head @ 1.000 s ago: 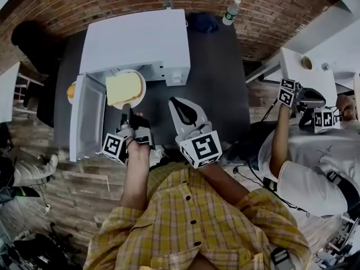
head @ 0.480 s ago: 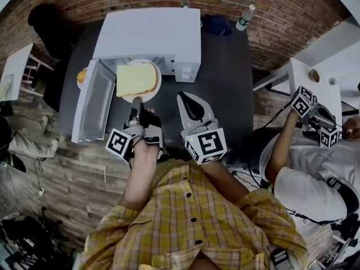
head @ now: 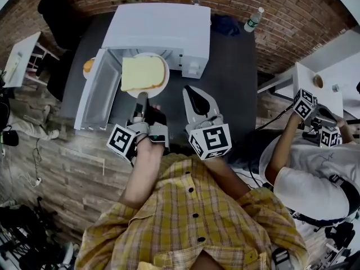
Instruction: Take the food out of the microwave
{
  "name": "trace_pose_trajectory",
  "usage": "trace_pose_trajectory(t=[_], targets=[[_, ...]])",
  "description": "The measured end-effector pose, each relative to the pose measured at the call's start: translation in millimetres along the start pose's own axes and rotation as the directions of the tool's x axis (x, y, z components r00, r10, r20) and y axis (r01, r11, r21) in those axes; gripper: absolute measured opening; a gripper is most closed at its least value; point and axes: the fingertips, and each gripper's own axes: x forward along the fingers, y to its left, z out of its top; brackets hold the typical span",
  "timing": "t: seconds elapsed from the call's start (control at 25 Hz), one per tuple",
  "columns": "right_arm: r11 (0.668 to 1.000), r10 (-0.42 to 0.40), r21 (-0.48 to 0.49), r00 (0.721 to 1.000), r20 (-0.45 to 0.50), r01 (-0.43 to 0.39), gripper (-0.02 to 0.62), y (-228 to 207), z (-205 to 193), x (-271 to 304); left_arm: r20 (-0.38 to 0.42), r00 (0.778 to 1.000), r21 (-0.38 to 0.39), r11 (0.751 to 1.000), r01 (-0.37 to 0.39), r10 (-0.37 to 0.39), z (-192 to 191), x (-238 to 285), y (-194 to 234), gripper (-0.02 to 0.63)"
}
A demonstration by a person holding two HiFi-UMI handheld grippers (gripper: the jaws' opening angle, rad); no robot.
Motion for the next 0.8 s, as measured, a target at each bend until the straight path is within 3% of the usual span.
trace_pose_trajectory(t=[0.24,0.8], targets=[[1.000,0.011,0.006,1.000,-0.002,-0.011,0.002,3.9,1.3,-0.2,-0.020,1.000,0.043,0.999,0.008,-0.007,-12.3,-9.4,-13.4,0.012],[1.000,-0.011,-0.006,1.000,0.013,0.011,0.002,-2.0,2.0,-9.7,-0.017,1.000,0.043,0.999,0.009,-0.009,-22.2,-18.2,-14.1,0.012]])
